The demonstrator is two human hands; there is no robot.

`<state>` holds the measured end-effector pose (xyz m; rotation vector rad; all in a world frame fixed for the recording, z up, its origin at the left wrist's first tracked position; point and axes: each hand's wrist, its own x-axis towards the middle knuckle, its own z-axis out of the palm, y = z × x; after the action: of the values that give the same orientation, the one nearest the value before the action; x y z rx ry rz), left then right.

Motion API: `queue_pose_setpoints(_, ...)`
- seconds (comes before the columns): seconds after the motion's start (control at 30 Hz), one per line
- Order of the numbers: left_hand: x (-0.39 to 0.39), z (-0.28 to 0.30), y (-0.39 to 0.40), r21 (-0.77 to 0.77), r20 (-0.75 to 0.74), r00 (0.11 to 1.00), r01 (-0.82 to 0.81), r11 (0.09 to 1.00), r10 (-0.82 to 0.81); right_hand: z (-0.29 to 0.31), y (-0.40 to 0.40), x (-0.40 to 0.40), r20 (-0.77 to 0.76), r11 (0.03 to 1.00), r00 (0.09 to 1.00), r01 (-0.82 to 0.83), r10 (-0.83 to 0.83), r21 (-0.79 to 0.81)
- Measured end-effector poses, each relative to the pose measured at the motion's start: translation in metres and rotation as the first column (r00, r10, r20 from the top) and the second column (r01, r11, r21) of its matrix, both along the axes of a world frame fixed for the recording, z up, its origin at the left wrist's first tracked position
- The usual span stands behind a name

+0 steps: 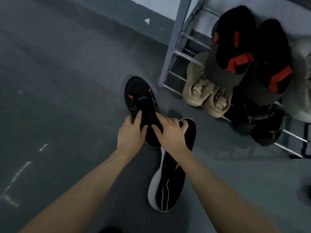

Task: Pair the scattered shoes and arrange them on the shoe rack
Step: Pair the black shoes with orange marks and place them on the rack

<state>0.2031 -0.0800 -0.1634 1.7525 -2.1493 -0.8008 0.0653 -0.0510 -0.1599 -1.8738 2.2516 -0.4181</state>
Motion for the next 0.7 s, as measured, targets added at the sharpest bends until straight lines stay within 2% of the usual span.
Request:
queue_pose_setpoints(0.13, -0.003, 0.002, 0.002, 0.054, -0.267, 0.957, -0.1, 0.993, 0.111, -0.001, -0.005, 0.004, 0.115, 1.0, 0.993, 0.026, -0.024, -0.011)
queue_pose_setpoints(0.27, -0.001, 0.005, 0.004, -0.011, -0.341, 0.932, -0.134, 0.991, 0.122, 0.001, -0.004, 0.006, 0.14, 0.997, 0.99, 0.006, 0.005, -0.074)
queue_pose_setpoints(0.43, 0.02, 0.003, 0.012, -0.05, -0.315, 0.942, -0.141, 0.989, 0.118, 0.006, 0.014, 0.015, 0.204, 0.998, 0.978, -0.026, 0.038, -0.062)
queue_pose_setpoints(0.5, 0.03, -0.003, 0.017, -0.031, -0.281, 0.949, -0.158, 0.987, 0.143, 0.003, 0.022, 0.023, 0.157, 0.996, 0.986, -0.039, 0.051, -0.075)
queue_pose_setpoints(0.6, 0.039, -0.016, 0.021, -0.062, -0.124, 0.987, -0.109, 0.992, 0.101, -0.007, 0.023, 0.037, 0.018, 0.995, 1.0, 0.001, 0.001, -0.097)
queue_pose_setpoints(0.7, 0.041, -0.016, 0.02, -0.05, -0.142, 0.988, -0.067, 0.997, 0.059, -0.013, 0.017, 0.047, 0.05, 0.997, 0.998, 0.038, -0.035, -0.061)
